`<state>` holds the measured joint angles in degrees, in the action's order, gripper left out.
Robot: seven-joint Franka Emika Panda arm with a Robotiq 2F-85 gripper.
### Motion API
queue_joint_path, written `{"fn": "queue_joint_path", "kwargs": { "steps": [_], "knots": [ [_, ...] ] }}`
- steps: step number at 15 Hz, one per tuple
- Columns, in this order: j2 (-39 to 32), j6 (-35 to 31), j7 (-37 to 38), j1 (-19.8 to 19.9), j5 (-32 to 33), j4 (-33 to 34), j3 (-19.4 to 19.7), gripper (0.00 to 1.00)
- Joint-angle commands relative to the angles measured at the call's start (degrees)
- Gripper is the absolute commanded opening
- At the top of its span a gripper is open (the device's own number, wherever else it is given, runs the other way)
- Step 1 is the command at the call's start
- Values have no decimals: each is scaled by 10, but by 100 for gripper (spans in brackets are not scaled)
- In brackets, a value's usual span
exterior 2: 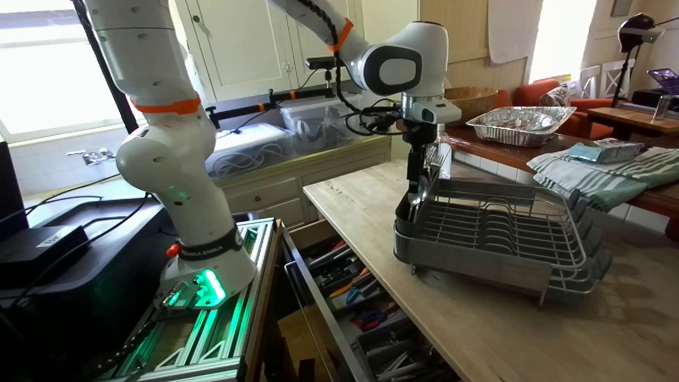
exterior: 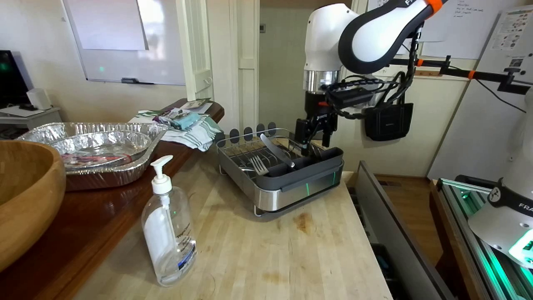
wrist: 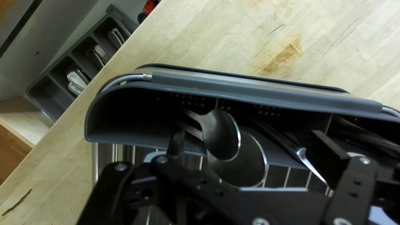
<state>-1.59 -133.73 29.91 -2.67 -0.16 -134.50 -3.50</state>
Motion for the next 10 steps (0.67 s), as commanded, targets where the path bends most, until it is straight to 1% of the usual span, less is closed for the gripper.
{"fn": "queue_joint_path", "kwargs": {
  "steps": [1,2,4,5,6,7,8,9,10],
  "knots": [
    [19,3,-16,-4,28,-21,2,97],
    [20,2,-20,-4,31,-24,2,95],
    [22,2,-27,-4,34,-28,1,85],
    [22,1,-30,-4,34,-30,1,65],
    [23,0,-31,-4,36,-30,1,60],
    [23,-1,-34,-5,36,-31,1,60],
    [23,-1,-36,-5,37,-32,1,53],
    [24,-2,-38,-5,37,-33,1,43],
    [25,-2,-39,-5,38,-34,1,36]
  ]
}}
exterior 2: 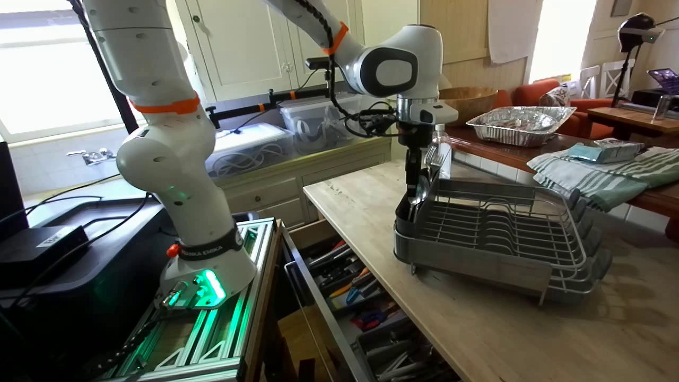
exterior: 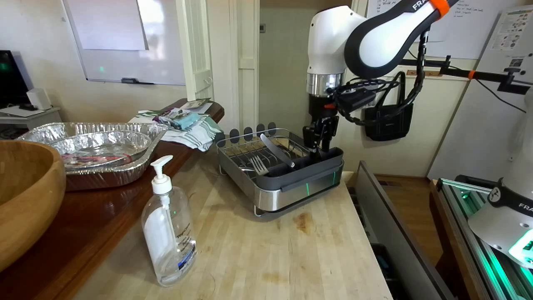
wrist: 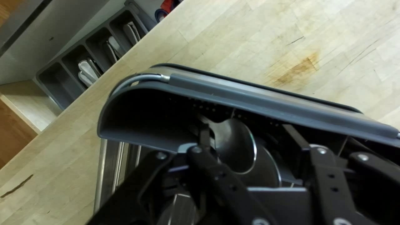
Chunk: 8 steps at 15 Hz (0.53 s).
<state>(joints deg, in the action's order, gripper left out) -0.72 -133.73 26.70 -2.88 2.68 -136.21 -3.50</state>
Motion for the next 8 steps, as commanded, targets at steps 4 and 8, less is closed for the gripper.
{"fn": "queue_joint_path", "kwargs": {
  "steps": [4,8],
  "knots": [
    [21,-3,-10,-4,10,-20,0,7],
    [33,-8,-13,-3,2,-22,-1,0]
  ]
}}
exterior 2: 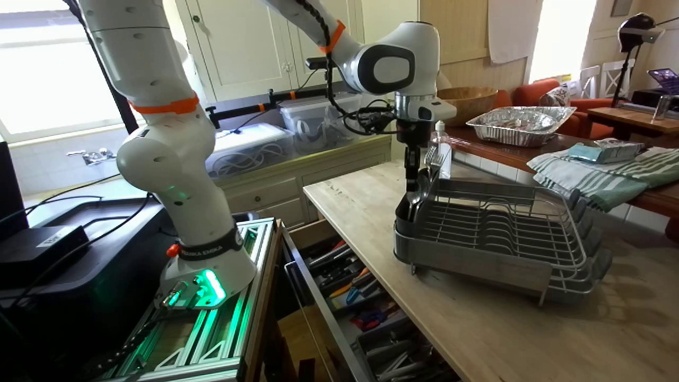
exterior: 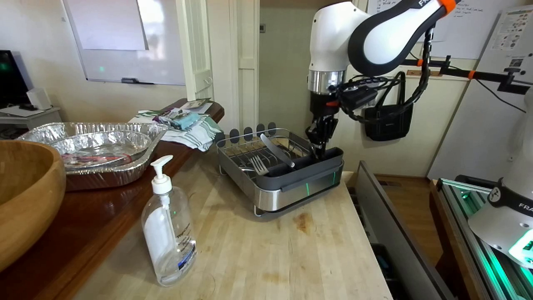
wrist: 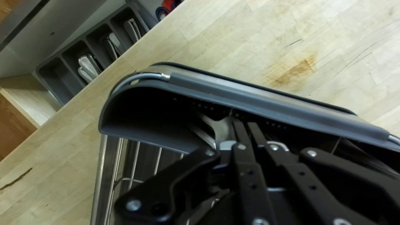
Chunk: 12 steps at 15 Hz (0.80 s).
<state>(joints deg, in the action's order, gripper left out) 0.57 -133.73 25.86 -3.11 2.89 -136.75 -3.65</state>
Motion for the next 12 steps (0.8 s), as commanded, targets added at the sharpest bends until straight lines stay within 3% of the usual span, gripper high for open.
{"fn": "queue_joint_path", "kwargs": {
  "steps": [1,12],
  "knots": [
    [24,-8,-5,-1,-1,-17,-1,1],
    [107,10,-21,1,-17,-21,-8,1]
  ]
}}
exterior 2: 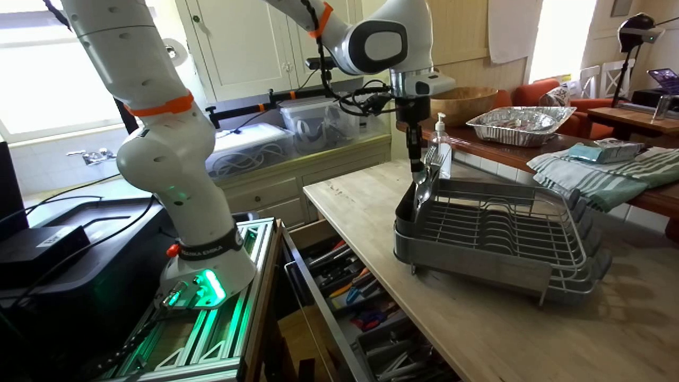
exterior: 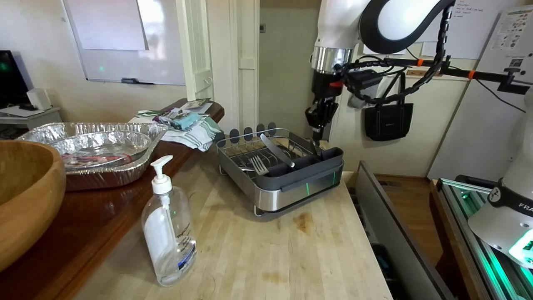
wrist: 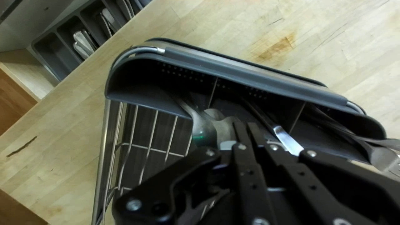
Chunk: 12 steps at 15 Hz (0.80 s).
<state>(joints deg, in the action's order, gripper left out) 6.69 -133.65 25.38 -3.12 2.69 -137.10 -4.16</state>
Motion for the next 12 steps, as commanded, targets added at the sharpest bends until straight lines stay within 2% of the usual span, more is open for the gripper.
{"fn": "queue_joint_path", "kwargs": {
  "steps": [1,12],
  "knots": [
    [55,11,-20,0,-19,-17,-4,1],
    [102,13,-80,-12,-83,-10,-12,1]
  ]
}}
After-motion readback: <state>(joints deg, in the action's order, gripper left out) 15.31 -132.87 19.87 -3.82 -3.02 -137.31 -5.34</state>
